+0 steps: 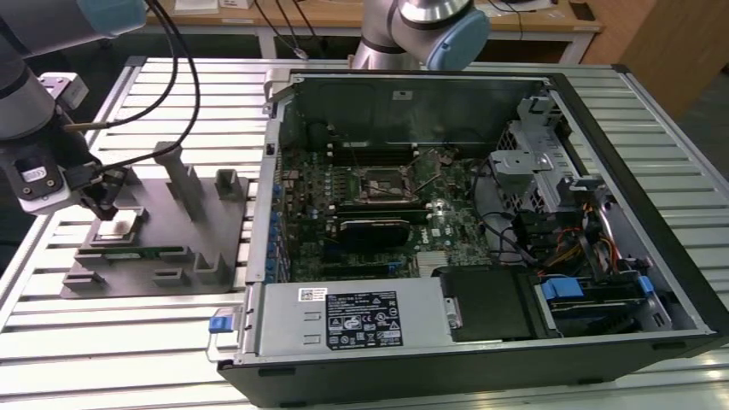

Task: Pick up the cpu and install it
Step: 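Pick up the cpu and move it towards the insertion slot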

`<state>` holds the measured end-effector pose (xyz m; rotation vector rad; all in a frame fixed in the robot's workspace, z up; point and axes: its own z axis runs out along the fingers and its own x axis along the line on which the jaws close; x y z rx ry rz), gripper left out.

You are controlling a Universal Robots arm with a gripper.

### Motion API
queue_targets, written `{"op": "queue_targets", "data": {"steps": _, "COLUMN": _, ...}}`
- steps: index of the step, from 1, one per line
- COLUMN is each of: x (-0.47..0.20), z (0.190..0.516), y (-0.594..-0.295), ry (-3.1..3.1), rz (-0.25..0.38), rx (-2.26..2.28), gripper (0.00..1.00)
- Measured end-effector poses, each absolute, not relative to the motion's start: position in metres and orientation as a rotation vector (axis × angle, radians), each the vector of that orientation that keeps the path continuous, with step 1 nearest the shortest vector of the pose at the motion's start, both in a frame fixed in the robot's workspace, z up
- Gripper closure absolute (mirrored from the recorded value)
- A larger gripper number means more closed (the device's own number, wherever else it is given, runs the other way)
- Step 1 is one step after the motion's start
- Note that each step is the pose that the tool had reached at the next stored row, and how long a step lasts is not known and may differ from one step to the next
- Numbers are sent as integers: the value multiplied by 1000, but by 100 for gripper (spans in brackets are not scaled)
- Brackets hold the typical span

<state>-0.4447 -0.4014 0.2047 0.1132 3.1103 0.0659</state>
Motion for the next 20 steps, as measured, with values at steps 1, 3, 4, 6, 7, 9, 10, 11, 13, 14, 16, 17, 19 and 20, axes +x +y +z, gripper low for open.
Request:
{"op": "queue_targets", "data": {"steps": 1, "x": -444, "z": 204, "y": -401, "ry": 3110, "rz": 66, "rx": 113, "gripper": 89}}
{"op": "queue_targets", "data": {"steps": 3, "x": -444, "z": 202, "y": -402, "ry": 3111, "rz": 65, "rx": 113, "gripper": 89}}
{"op": "queue_targets", "data": {"steps": 4, "x": -443, "z": 201, "y": -402, "ry": 3111, "rz": 64, "rx": 112, "gripper": 89}}
{"op": "queue_targets", "data": {"steps": 6, "x": -442, "z": 200, "y": -401, "ry": 3111, "rz": 64, "rx": 111, "gripper": 89}}
{"op": "queue_targets", "data": {"steps": 7, "x": -442, "z": 200, "y": -401, "ry": 3111, "rz": 64, "rx": 111, "gripper": 89}}
{"op": "queue_targets", "data": {"steps": 9, "x": -442, "z": 200, "y": -401, "ry": 3111, "rz": 64, "rx": 111, "gripper": 89}}
{"op": "queue_targets", "data": {"steps": 10, "x": -442, "z": 199, "y": -401, "ry": 3111, "rz": 64, "rx": 111, "gripper": 89}}
{"op": "queue_targets", "data": {"steps": 11, "x": -442, "z": 199, "y": -401, "ry": 3111, "rz": 64, "rx": 111, "gripper": 89}}
{"op": "queue_targets", "data": {"steps": 13, "x": -442, "z": 199, "y": -401, "ry": 3111, "rz": 64, "rx": 111, "gripper": 83}}
{"op": "queue_targets", "data": {"steps": 14, "x": -442, "z": 199, "y": -401, "ry": 3111, "rz": 64, "rx": 111, "gripper": 83}}
{"op": "queue_targets", "data": {"steps": 16, "x": -442, "z": 199, "y": -401, "ry": 3111, "rz": 64, "rx": 111, "gripper": 77}}
{"op": "queue_targets", "data": {"steps": 17, "x": -442, "z": 199, "y": -401, "ry": 3111, "rz": 64, "rx": 111, "gripper": 77}}
{"op": "queue_targets", "data": {"steps": 19, "x": -442, "z": 199, "y": -401, "ry": 3111, "rz": 64, "rx": 111, "gripper": 65}}
{"op": "queue_targets", "data": {"steps": 20, "x": -442, "z": 199, "y": -401, "ry": 3111, "rz": 64, "rx": 111, "gripper": 59}}
